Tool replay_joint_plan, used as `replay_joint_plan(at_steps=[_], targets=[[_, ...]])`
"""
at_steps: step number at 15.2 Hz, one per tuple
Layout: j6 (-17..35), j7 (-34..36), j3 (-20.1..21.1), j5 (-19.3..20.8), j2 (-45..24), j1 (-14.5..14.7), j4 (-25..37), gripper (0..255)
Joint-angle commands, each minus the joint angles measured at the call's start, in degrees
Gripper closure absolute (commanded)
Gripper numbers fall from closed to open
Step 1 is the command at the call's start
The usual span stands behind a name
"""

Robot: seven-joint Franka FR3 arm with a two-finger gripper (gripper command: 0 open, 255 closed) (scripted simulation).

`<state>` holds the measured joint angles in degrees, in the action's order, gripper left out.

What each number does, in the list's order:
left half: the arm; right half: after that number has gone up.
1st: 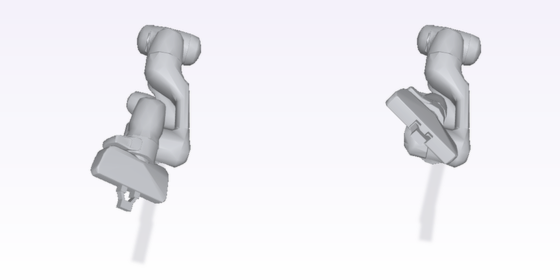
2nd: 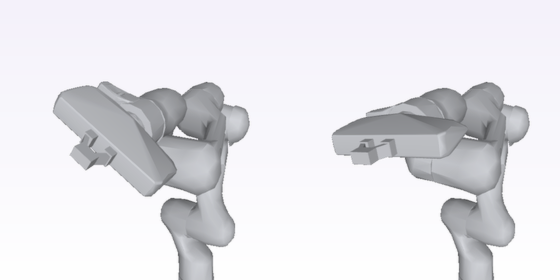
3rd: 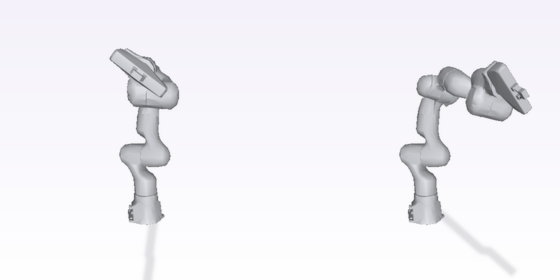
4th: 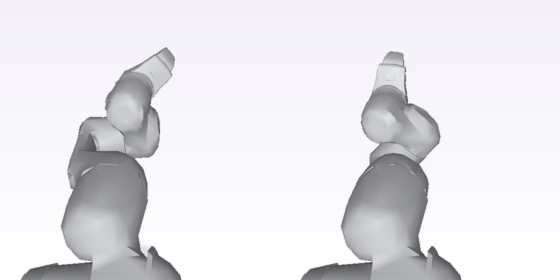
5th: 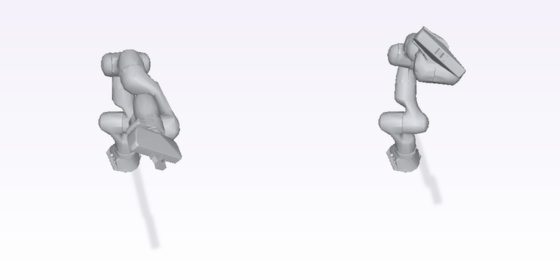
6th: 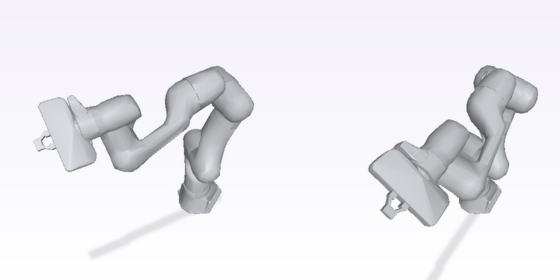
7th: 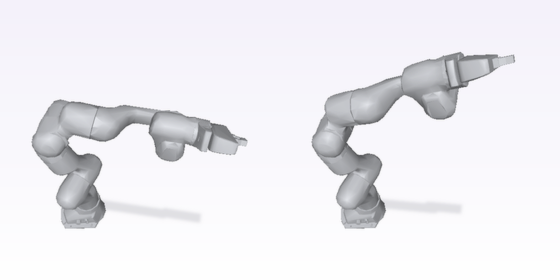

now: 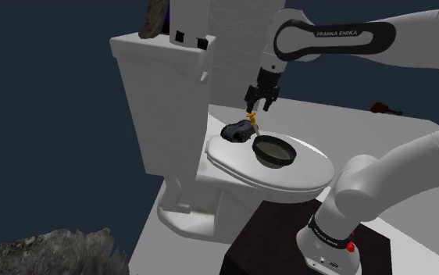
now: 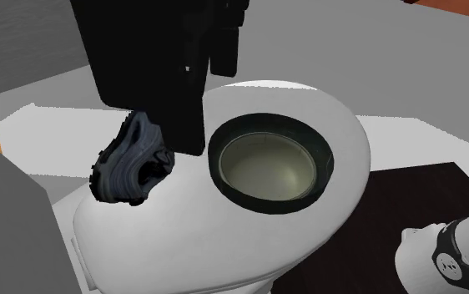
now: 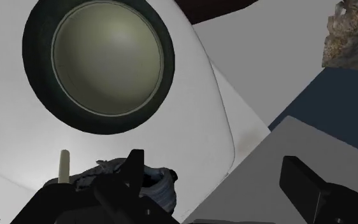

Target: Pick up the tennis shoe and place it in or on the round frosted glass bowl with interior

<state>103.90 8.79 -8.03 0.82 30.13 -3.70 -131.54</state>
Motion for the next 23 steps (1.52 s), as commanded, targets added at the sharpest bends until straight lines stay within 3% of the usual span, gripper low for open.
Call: replay_joint_plan(at_steps=[1, 7, 14, 23], targets=[[0.9, 0.8, -2.3, -2.1, -4.4, -0.9, 3.1, 0], [3.4, 1.3, -9.2, -9.9, -15.8, -3.5, 10.0, 0], [4.1, 0.4, -16.4, -22.2, -29.1, -7.4, 17.7, 0], [2.0, -0.4, -21.1, -40.0, -45.9, -15.9, 25.7, 0]])
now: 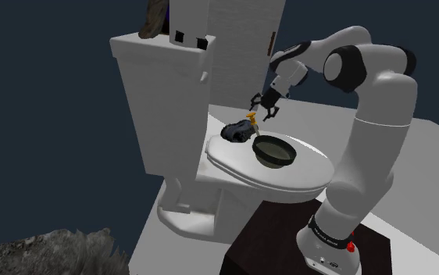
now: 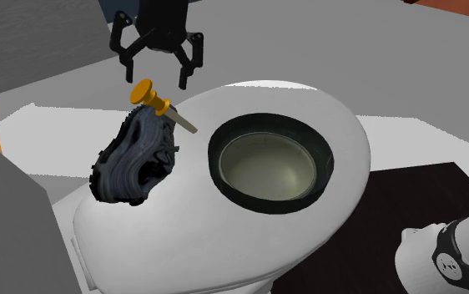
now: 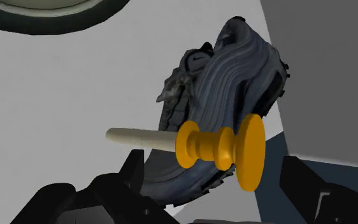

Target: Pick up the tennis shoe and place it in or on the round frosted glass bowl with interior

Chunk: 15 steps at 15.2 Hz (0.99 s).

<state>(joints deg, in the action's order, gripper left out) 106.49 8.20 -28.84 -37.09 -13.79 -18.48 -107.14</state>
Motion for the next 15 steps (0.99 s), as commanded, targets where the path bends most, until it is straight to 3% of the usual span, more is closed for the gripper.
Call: replay_joint_plan(at_steps=[1, 5, 15], targets=[[-0.9, 0.3, -0.5, -4.0, -3.7, -2.3, 2.0, 0], [-1.8, 0.9, -0.8, -10.4, -9.5, -6.5, 4.1, 0], [2.4, -0.3, 0.7, -12.7, -11.1, -5.0, 1.6, 0]])
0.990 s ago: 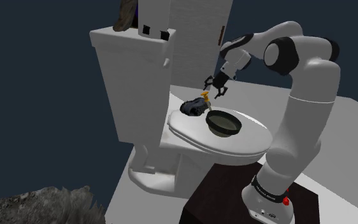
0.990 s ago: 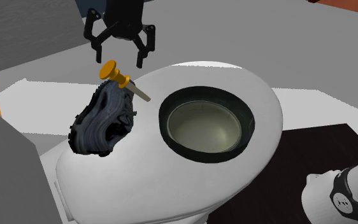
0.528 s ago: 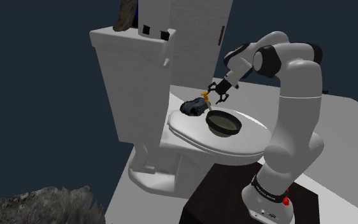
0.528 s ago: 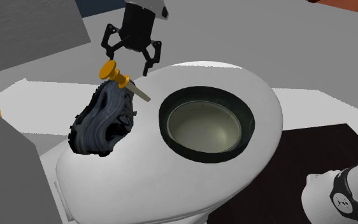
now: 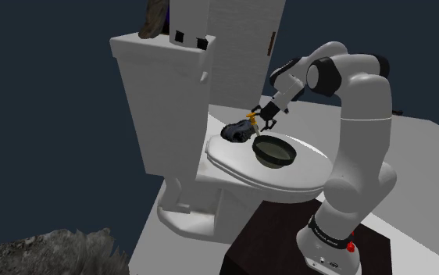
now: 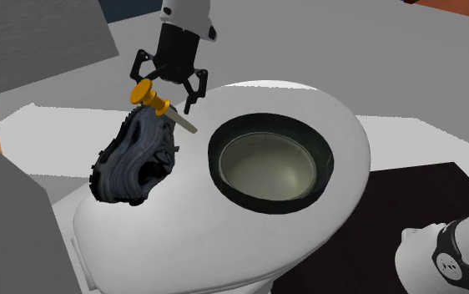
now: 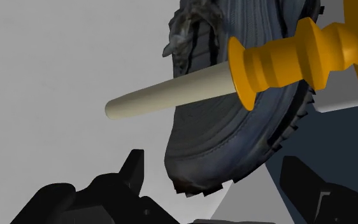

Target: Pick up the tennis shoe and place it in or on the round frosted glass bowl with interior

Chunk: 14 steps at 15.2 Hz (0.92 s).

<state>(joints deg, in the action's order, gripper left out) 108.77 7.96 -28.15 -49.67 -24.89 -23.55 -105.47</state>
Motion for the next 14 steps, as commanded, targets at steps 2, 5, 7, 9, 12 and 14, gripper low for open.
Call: replay_joint_plan(at_steps=[2, 5, 7, 9, 12, 14], targets=[[0.1, 0.0, 0.0, -0.1, 0.0, 0.0, -0.1, 0], [0.1, 0.0, 0.0, -0.1, 0.0, 0.0, -0.1, 0], [0.1, 0.0, 0.0, -0.1, 0.0, 0.0, -0.1, 255], [0.1, 0.0, 0.0, -0.1, 0.0, 0.0, -0.1, 255], [0.1, 0.0, 0.0, -0.1, -0.1, 0.0, 0.0, 255], [0.1, -0.1, 0.0, -0.1, -0.1, 0.0, 0.0, 255]])
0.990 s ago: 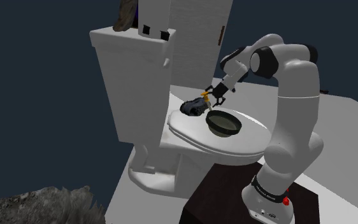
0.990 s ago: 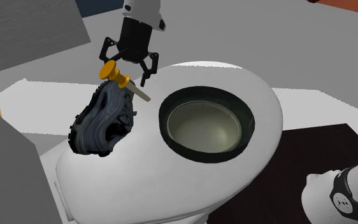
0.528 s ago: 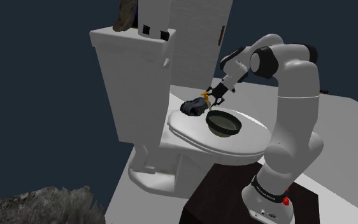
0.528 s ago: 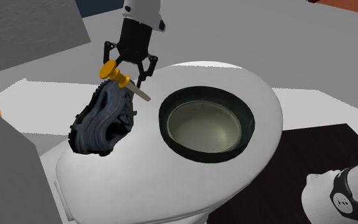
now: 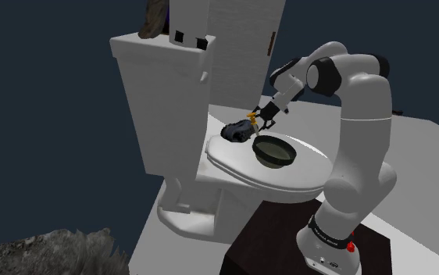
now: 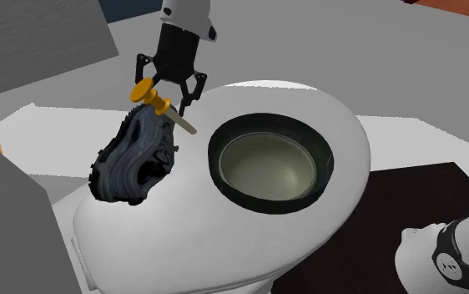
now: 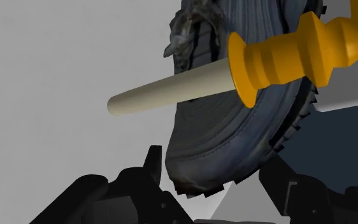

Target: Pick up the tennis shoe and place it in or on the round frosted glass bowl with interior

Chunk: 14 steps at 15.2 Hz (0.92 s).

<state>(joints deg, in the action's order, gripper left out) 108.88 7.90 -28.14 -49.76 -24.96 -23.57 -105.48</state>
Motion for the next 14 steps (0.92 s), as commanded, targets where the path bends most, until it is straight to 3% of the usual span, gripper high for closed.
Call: replay_joint_plan(at_steps=[1, 14], targets=[[0.0, 0.0, 0.0, 0.0, 0.0, 0.0, -0.1, 255], [-5.1, 5.6, -1.5, 4.0, 5.3, 0.8, 2.6, 255]])
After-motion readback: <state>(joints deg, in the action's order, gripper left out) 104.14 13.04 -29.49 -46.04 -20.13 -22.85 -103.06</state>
